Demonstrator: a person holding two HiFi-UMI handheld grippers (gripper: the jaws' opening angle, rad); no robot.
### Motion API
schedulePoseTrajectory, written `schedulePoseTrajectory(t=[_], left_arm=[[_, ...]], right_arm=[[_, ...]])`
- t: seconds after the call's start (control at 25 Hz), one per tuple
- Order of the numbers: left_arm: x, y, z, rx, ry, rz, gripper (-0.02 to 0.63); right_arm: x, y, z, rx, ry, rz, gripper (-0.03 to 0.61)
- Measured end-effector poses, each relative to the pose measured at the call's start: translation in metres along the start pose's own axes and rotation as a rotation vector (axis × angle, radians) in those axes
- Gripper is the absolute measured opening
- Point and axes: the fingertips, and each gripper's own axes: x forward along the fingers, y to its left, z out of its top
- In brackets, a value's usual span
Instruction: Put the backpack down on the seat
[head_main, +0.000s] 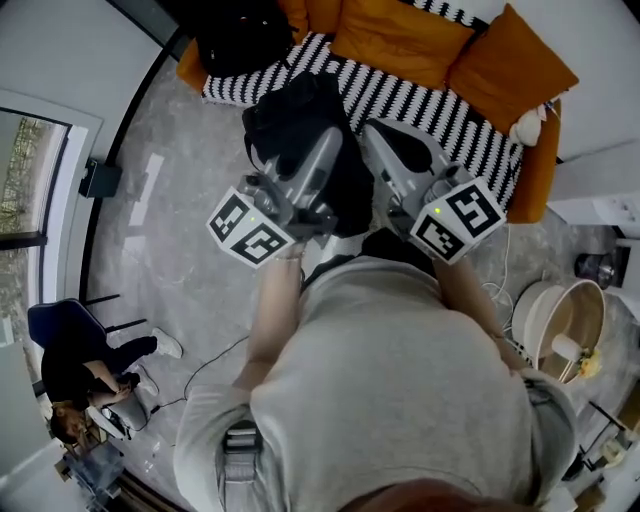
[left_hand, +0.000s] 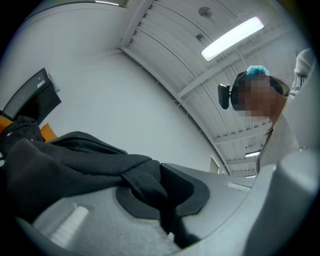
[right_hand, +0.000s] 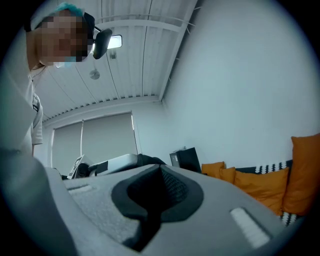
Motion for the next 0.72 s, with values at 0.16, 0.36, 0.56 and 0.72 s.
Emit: schedulePoseTrajectory(t=[0.16,0.36,0.56,0.72], left_arm=[[0.043,0.035,0.003,0.001,-0.019,0.027,0.017],[0.076,0.066,0.008,0.004,-0.055,0.051,0.017],[0.1,0.091,-0.005,-0.015,-0.032,0.055,0.017],[0.114,0.111,-0.018,-0.033,-0.003,0.079,0.017]], right_arm=[[0.017,-0.053,0.014,-0.003,0.0,0.002,0.003],[0.034,-0.099,0.015,0.008,0.021,0.008,0.003],[0.047,-0.139,0.011,0.022,0.04,0.0,0.003],[0.055,-0.161,0.002,0.047,0.061,0.003,0.003]])
